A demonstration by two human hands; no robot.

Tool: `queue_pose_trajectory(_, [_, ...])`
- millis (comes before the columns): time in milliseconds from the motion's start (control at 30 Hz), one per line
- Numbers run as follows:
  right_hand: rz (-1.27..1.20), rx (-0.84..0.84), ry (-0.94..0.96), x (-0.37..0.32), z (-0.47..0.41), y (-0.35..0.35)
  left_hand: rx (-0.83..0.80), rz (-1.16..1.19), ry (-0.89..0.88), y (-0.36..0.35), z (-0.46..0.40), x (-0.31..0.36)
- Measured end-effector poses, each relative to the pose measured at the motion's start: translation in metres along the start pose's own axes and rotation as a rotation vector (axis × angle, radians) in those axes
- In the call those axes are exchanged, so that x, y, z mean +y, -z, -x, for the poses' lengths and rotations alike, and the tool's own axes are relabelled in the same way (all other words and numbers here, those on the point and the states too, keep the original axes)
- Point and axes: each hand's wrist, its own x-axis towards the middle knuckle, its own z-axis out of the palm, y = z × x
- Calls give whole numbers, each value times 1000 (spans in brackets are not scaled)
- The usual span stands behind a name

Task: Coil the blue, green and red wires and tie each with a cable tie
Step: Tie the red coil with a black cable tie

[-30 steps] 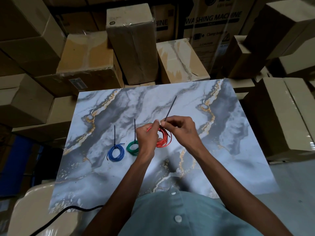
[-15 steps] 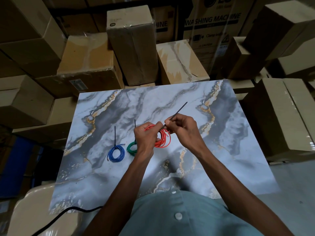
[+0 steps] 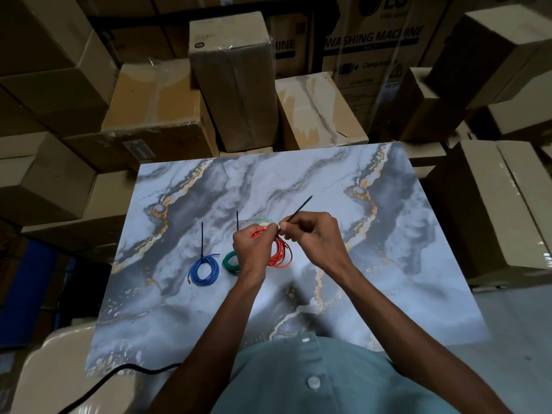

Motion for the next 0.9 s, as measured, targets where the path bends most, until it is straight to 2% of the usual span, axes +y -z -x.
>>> queue_pose_trajectory(133, [-97,32,-93,11,-13,2,-199,321,294,2,2,1])
queue_pose_trajectory(233, [-138,18,-229,22,-16,1,-316,566,512,1,-3,-5])
queue_pose_trajectory(333, [-285,-19,-437,26,-12,-11,-335,615,473,-6,-2,-8])
queue_pose_trajectory(500, [-263,207,-409,30,-8,-34,-391,694,410,-15,11,-3])
queue_pose_trajectory(633, [-160,318,-353,37,-8,-36,-375,752,457,-19,12,-10])
queue_pose_trajectory(733, [-178,237,-395,39,-11,-33,-380,706,442,-18,10,-12])
queue_pose_trajectory(900, [-465,23,-463,41,-12,-7,-375,678,408,-10,-2,-17])
